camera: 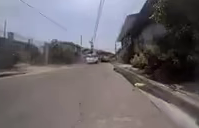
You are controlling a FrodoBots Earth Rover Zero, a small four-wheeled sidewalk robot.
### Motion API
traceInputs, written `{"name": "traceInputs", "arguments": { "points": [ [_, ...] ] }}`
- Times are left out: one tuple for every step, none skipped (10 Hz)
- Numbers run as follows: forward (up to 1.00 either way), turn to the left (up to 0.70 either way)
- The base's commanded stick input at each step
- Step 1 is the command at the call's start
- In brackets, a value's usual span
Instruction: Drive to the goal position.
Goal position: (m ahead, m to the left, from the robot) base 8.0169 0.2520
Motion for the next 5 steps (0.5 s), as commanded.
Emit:
{"name": "traceInputs", "arguments": {
  "points": [
    [1.0,0.0],
    [1.0,0.0],
    [1.0,0.0],
    [1.0,0.0],
    [1.0,0.0]
  ]
}}
